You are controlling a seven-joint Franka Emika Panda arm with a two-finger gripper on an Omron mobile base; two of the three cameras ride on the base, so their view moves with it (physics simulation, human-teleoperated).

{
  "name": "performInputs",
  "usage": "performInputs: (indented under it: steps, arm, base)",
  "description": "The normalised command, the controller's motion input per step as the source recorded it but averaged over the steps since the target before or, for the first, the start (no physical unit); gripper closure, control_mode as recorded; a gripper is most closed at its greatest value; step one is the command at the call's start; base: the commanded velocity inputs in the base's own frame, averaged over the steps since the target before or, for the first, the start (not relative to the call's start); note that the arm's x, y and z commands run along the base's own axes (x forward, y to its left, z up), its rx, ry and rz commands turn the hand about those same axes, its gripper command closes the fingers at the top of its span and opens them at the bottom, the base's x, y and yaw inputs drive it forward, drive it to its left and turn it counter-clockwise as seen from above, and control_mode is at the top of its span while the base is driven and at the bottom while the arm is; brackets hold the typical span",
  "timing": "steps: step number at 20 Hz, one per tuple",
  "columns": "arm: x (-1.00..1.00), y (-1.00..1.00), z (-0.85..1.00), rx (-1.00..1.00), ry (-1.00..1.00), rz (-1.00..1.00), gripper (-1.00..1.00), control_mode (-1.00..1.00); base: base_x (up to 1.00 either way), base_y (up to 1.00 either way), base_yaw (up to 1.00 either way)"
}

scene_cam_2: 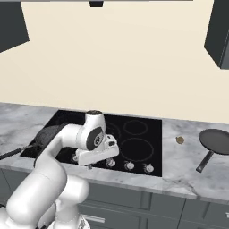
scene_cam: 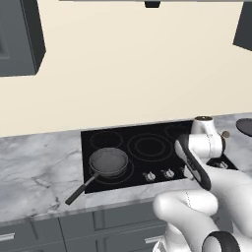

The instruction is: Place both pans onto different burners. Then place the garlic and the chicken drumstick on different pans.

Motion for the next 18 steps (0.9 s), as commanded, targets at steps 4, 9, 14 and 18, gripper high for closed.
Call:
performInputs:
  steps: [4, 9, 14, 18]
  arm:
    - [0.15, -0.47, 0.01, 0.08, 0.0, 0.0, -1.0, -1.0]
    - [0.17, -0.56, 0.01, 0.07, 0.0, -0.03, -1.0, -1.0]
    - [0.19, -0.59, 0.03, 0.09, 0.0, -0.03, -1.0, -1.0]
    - [0.23, -0.51, 0.04, 0.07, 0.0, -0.01, -1.0, -1.0]
  base:
    - [0.0, 0.0, 0.0]
    - [0.0, 0.0, 0.0]
    - [0.0, 0.0, 0.0]
    - [0.0, 0.0, 0.0]
